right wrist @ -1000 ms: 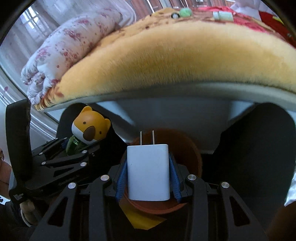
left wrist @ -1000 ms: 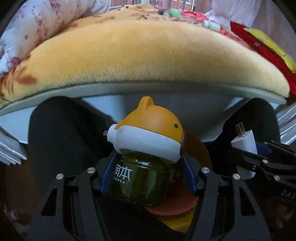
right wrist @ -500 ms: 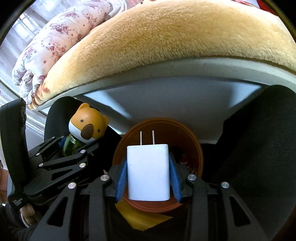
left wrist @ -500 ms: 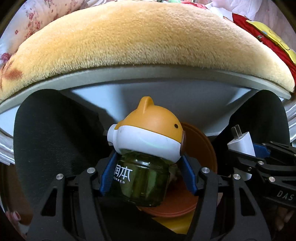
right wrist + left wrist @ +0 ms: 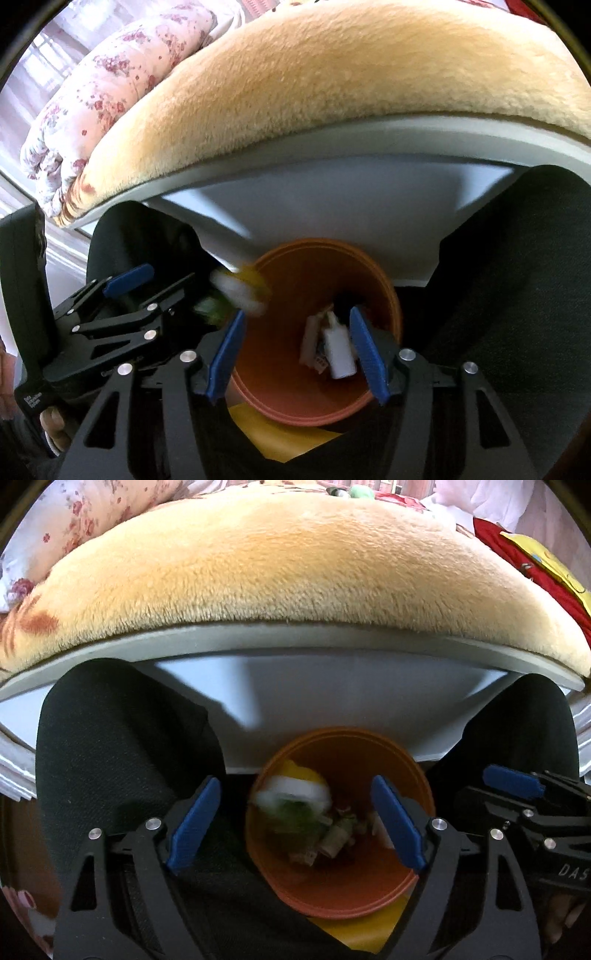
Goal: Collect trash
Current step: 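Lower both tools over the orange bin and open both to drop the items, then raise both open tools back toward the remaining bottles on the bed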
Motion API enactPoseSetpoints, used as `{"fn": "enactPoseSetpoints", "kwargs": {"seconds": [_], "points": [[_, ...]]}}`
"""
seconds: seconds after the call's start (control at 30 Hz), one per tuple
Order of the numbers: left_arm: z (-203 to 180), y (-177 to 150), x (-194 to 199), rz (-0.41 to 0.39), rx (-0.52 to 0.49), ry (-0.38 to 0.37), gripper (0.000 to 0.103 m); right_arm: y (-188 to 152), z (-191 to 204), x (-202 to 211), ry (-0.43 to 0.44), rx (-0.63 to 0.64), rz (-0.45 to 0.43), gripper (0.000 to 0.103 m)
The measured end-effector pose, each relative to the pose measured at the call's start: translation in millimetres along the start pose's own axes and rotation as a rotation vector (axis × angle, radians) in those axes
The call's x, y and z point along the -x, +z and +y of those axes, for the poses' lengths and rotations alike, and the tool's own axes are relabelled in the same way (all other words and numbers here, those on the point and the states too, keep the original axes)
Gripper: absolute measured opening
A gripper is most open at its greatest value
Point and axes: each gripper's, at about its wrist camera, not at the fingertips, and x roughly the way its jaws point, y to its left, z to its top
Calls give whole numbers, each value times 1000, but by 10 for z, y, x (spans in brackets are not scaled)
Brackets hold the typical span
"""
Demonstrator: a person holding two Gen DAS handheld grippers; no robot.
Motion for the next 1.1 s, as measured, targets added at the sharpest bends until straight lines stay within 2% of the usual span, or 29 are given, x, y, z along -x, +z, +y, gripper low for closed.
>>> {"fn": "enactPoseSetpoints", "kwargs": {"seconds": [0.4,0.53,0.67,0.77,0.83,0.93,1.1], "points": [[86,-3,100,-18,44,-37,82,-27,18,177,12,16,-45,59],[128,27,351,-89,45,-60,82,-16,146,458,36,91,-86,59],[137,128,792,-219,-27,-53,82,114,253,886,79,180,-148,59],[118,326,1010,-283,-82,-57,82,426,199,1175,35,232,-229,63],[156,522,1104,-315,-74,-76,87,710,87,1299,-27,254,-278,63],[176,782,1161,-353,-63,-75,88,1316,-158,1363,-117,269,-315,63],[212,1283,1015,-358,-26,-69,88,2053,-442,1272,-93,207,-303,63]]}}
